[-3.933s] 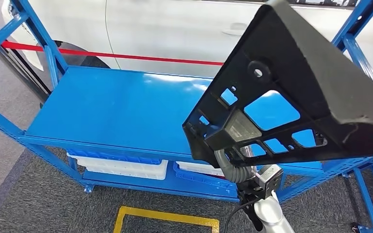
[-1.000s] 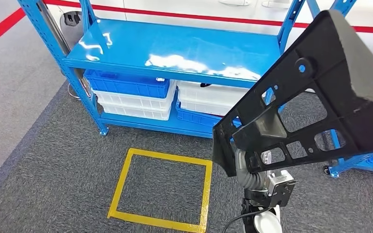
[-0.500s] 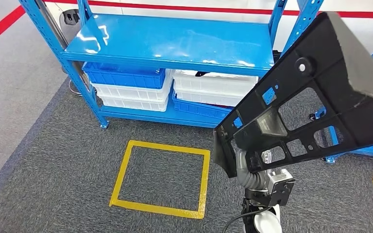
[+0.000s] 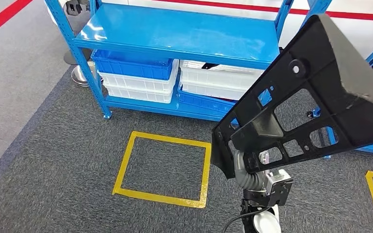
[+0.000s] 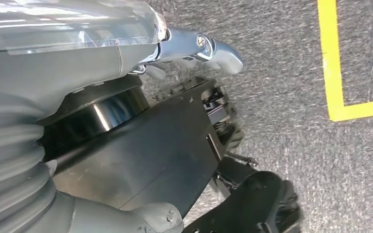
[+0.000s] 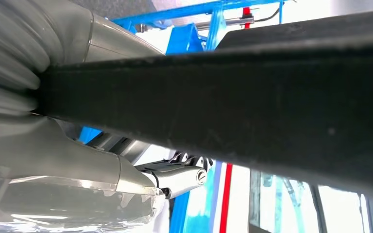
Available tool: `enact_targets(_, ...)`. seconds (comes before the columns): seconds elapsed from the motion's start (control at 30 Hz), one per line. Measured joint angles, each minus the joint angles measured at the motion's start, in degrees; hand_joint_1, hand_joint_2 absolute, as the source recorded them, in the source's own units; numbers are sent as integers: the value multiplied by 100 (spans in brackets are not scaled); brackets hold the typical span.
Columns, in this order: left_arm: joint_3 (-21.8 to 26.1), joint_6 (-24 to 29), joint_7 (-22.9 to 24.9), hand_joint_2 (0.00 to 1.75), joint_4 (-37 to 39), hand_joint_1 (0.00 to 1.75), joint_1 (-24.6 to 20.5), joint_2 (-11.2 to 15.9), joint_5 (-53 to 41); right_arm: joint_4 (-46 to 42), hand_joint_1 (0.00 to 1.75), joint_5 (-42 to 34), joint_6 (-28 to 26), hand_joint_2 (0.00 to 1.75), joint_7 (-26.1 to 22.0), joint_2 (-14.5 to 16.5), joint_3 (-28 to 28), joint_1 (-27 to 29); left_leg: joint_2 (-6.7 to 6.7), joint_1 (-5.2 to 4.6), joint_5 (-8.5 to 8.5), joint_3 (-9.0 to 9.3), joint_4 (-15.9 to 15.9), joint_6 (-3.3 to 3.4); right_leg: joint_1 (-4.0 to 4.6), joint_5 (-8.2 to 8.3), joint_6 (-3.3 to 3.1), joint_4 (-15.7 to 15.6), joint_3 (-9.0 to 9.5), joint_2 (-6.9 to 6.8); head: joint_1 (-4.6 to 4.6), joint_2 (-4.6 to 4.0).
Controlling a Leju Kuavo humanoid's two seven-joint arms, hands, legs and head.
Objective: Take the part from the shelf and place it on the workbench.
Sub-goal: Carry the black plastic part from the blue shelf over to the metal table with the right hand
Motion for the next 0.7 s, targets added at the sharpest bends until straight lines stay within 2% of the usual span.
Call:
enact_targets(0.03,-2,-1,-2,175,0,0,-4,0,-10,11,175,-4,1,175,0,0,-16,-4,3,-23,41,-64,10,24,7,-59,-9,259,-38,2,1,0)
enact_targets(0.07,-3,-1,-3,175,0,0,-8,0,-16,20,175,-9,1,175,1,0,-32,-9,4,-48,80,-126,22,37,18,-1,-31,370,-3,3,2,0)
enact_targets(0.1,-4,1,-4,175,0,0,-12,-1,-20,27,175,-15,1,175,1,0,-48,-18,3,-71,115,-180,33,42,38,157,-68,276,126,6,3,0)
enact_targets(0.13,-5,4,-5,175,0,0,-16,-2,-22,30,175,-20,1,175,1,0,-62,-31,0,-93,147,-222,42,43,65,339,-128,-2,346,11,3,0)
enact_targets(0.17,-6,8,-4,175,0,0,-18,-8,-24,31,175,-23,2,175,1,0,-72,-50,-1,-113,175,-254,46,39,99,439,-215,-381,604,17,0,0)
enact_targets(0.23,-7,22,-2,175,0,0,-16,-19,-25,27,175,-26,4,175,-1,2,-84,-84,1,-124,249,-296,47,-2,152,468,-339,-1090,1032,21,-5,0)
enact_targets(0.27,-7,31,1,175,0,0,-13,-22,-26,26,175,-27,5,175,-2,3,-87,-98,4,-113,294,-316,38,-35,173,442,-367,-1273,1118,23,-3,0)
enact_targets(0.3,-6,40,3,175,0,0,-10,-20,-26,24,175,-27,5,175,-3,4,-90,-105,3,-103,345,-328,21,-67,183,471,-364,-1356,1137,23,3,0)
enact_targets(0.33,-5,48,4,175,0,0,-8,-14,-26,26,175,-28,5,175,-4,8,-93,-112,-7,-98,361,-355,10,-95,162,525,-371,-1422,1136,20,13,-1)
enact_targets(0.37,-5,52,5,175,0,0,-7,-10,-27,28,175,-30,5,175,-3,15,-97,-126,-19,-100,297,-393,36,-127,136,589,-378,-1487,1122,15,14,-1)
enact_targets(0.4,-5,54,5,175,0,0,-7,-5,-27,30,175,-32,5,175,-3,27,-99,-140,-32,-99,147,-447,142,-163,104,650,-391,-1552,1097,5,15,-1)
enact_targets(0.43,-5,57,5,175,0,0,-9,0,-28,32,175,-36,5,175,-4,40,-100,-152,-43,-87,-87,-523,353,-204,71,698,-395,-1604,1060,-7,12,-1)
enact_targets(0.5,-5,60,5,175,0,0,-19,13,-28,35,175,-40,5,175,-4,57,-104,-165,-42,-32,-569,-669,1015,-290,60,774,-381,-1575,922,-32,8,0)
enact_targets(0.53,-5,62,5,175,0,0,-24,22,-28,40,175,-42,5,175,-3,58,-105,-164,-42,-2,-670,-706,1335,-331,48,807,-357,-1542,847,-44,7,0)
enact_targets(0.57,-5,61,6,175,0,0,-28,31,-28,44,175,-43,5,175,-2,59,-106,-165,-40,30,-624,-685,1533,-376,30,841,-331,-1496,762,-55,8,0)
enact_targets(0.6,-5,61,9,175,0,0,-29,38,-28,47,175,-43,5,175,-2,60,-107,-165,-40,64,-457,-587,1552,-423,3,870,-300,-1439,670,-62,7,0)
enact_targets(0.63,-5,61,13,175,0,0,-25,44,-28,48,175,-43,5,175,-1,61,-108,-166,-41,102,-252,-408,1388,-474,-27,895,-266,-1368,571,-64,5,0)
enact_targets(0.67,-5,60,17,175,0,0,-20,49,-28,48,175,-43,5,175,-1,61,-109,-166,-43,131,-146,-186,1078,-536,-57,916,-231,-1289,471,-63,2,0)
enact_targets(0.7,-6,57,21,175,1,0,-14,48,-28,48,175,-43,5,175,-1,61,-112,-167,-49,139,-158,55,711,-575,-72,937,-193,-1212,380,-56,-12,0)
